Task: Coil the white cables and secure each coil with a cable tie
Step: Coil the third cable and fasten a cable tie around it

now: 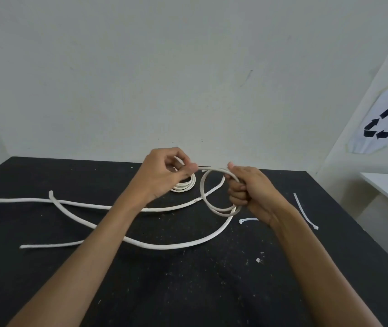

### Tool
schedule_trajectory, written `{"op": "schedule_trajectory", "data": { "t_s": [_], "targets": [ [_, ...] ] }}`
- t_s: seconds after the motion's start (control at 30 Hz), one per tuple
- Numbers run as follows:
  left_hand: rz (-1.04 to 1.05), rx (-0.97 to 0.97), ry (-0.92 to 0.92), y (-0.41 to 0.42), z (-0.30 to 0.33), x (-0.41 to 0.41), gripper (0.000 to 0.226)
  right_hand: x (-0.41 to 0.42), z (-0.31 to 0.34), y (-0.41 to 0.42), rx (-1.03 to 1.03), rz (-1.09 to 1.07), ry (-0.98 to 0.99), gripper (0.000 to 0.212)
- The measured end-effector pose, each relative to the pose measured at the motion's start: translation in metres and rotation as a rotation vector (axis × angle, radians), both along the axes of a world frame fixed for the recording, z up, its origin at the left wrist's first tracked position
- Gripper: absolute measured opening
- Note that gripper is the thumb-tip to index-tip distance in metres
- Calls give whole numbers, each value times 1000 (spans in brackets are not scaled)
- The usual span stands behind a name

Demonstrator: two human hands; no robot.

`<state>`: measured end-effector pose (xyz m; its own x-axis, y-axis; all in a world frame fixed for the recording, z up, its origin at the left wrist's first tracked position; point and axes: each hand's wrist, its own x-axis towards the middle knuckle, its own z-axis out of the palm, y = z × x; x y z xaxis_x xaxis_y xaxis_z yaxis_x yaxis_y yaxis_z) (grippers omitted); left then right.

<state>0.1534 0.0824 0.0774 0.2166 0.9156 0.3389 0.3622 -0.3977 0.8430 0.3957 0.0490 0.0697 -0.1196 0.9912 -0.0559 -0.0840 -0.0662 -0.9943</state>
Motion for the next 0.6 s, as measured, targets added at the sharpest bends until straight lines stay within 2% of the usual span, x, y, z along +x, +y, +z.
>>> {"op": "schedule_trajectory", "data": {
  "t_s": [0.1, 0.2, 0.3, 0.43, 0.6],
  "targets": [
    [29, -12, 4, 3, -3, -16, 9, 10, 2, -4, -17, 7, 29, 38],
    [33, 29, 59, -1, -4, -7, 11, 2, 3, -8, -40, 99, -9, 47],
    [37, 96, 69, -2, -2, 9, 13, -10, 3, -8, -63, 145, -22, 38],
    [60, 147, 65, -3, 2, 13, 11, -12, 3, -7, -77, 124, 47, 34],
    [204, 157, -29, -1, 1, 6, 13, -7, 6, -11, -104, 98, 156, 34]
  ]
}}
